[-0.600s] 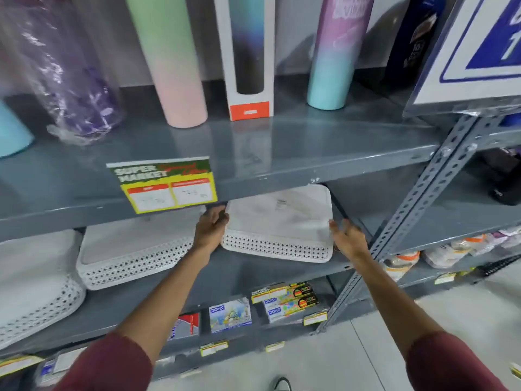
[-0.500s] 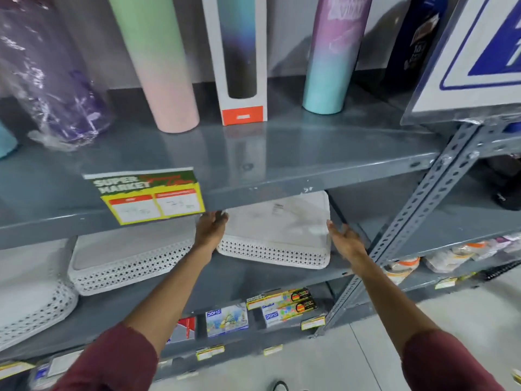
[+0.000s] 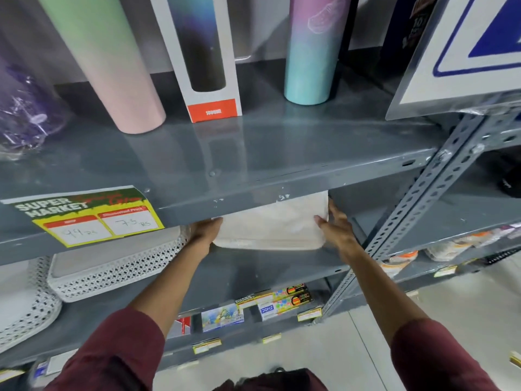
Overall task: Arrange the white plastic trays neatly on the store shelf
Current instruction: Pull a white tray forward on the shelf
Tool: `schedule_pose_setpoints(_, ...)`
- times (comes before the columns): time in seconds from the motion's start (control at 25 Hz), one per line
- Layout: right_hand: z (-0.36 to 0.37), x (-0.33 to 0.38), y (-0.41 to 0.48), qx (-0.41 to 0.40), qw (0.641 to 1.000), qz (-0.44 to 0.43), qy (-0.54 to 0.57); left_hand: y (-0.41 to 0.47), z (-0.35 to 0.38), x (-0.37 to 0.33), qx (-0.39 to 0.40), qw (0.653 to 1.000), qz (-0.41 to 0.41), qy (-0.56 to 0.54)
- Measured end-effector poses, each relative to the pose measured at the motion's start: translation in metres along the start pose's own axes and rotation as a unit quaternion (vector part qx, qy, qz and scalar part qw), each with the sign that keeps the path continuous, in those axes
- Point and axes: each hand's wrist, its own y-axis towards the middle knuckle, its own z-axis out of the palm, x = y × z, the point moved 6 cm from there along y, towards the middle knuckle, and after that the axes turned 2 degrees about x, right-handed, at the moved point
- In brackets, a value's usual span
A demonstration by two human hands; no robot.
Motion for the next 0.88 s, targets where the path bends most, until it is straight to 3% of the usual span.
schedule_pose_setpoints(0.16,-0.007,0.001,0.003,-0.056,0.981,-0.026,0.185,-0.002,-0.007,-0.002,-0.074,0.990,0.016,-0.123)
schedule_pose_setpoints(0.24,-0.008,-0.004,-0.006,-0.070,0.969,0.044,0.235,0.000,-0.005,0.011,-0.045,0.976,-0.017,-0.214)
schedule_pose_setpoints(0.32,-0.005,-0.014,-0.010,-0.076,0.931,0.115,0.337,-0.004,-0.006,0.024,-0.029,0.954,-0.044,-0.294)
schedule_pose_setpoints(0.4,-0.005,-0.025,-0.007,-0.059,0.897,0.147,0.413,-0.010,-0.006,0.025,-0.014,0.938,-0.039,-0.344)
schedule_pose_setpoints(0.44,-0.006,-0.027,-0.003,-0.038,0.898,0.142,0.415,-0.011,-0.005,0.026,-0.004,0.931,-0.037,-0.363)
schedule_pose_setpoints(0.64,0.004,-0.030,0.016,0.057,0.941,0.176,0.285,0.011,0.011,0.057,0.032,0.944,-0.006,-0.328)
schedule_pose_setpoints(0.76,0.003,-0.034,0.010,0.017,0.978,0.172,0.120,0.043,0.025,0.095,0.030,0.954,-0.052,-0.294)
schedule_pose_setpoints(0.88,0.003,-0.009,-0.002,-0.079,0.987,0.026,-0.138,0.008,-0.003,0.063,0.059,0.977,-0.043,-0.202)
